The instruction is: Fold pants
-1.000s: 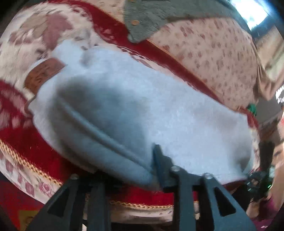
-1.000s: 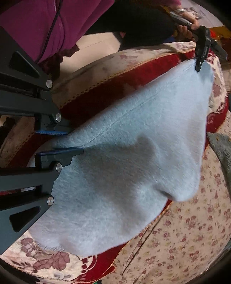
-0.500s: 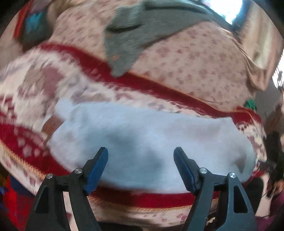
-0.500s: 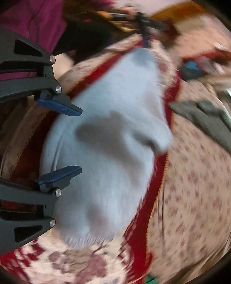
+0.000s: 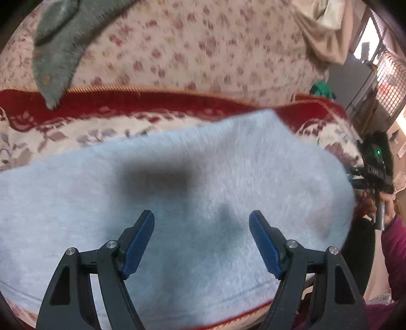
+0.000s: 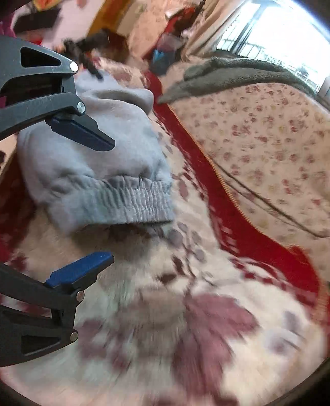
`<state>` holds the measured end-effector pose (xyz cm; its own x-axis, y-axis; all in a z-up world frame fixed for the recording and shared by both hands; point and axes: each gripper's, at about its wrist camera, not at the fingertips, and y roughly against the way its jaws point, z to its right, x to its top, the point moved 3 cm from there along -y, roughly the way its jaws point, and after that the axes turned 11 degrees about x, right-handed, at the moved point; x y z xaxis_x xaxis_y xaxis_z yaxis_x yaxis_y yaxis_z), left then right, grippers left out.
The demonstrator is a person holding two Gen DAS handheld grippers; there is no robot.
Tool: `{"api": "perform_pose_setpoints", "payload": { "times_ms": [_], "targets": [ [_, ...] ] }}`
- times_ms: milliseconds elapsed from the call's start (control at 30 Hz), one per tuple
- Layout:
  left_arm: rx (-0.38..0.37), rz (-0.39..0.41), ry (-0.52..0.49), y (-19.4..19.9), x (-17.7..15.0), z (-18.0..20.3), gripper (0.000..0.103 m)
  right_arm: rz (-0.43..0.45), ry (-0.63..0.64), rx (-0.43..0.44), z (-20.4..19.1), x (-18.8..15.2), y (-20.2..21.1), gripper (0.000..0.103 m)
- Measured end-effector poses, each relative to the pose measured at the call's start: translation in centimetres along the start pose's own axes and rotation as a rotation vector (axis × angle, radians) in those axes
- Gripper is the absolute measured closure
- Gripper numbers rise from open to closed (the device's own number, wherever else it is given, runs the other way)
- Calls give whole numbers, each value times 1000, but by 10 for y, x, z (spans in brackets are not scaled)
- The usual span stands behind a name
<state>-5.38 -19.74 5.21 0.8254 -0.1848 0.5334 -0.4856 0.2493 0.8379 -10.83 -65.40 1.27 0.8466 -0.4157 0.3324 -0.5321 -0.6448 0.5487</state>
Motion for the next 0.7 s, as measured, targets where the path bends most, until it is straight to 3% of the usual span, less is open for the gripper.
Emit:
{"api": "perform_pose_setpoints", "payload": {
  "times_ms": [100,167,300,333,533,600,700],
  "targets": [
    [-9,-41,29,-19,-1,6,27,-84,-32,131,5,-1,-30,17],
    [-4,-63,53,-28,-3,4,27,-69,17,128,-2,-2,-45,21],
    [-16,-69,96,-34,-1,-2,27,3,60,92,-13,-1,-42,65],
    [-22,-69,104,-35,1,-3,27,23,61,100,-15,0,-34,71],
    [-40,-57,125,-38,3,-4,26,155,160,130,-58,-35,43,79],
    [-41,-47,115,-38,2,-2,25,171,160,95,-61,-53,54,79],
    [-40,-36,96,-38,0,1,25,168,142,-49,-49,-68,54,80]
  ]
}}
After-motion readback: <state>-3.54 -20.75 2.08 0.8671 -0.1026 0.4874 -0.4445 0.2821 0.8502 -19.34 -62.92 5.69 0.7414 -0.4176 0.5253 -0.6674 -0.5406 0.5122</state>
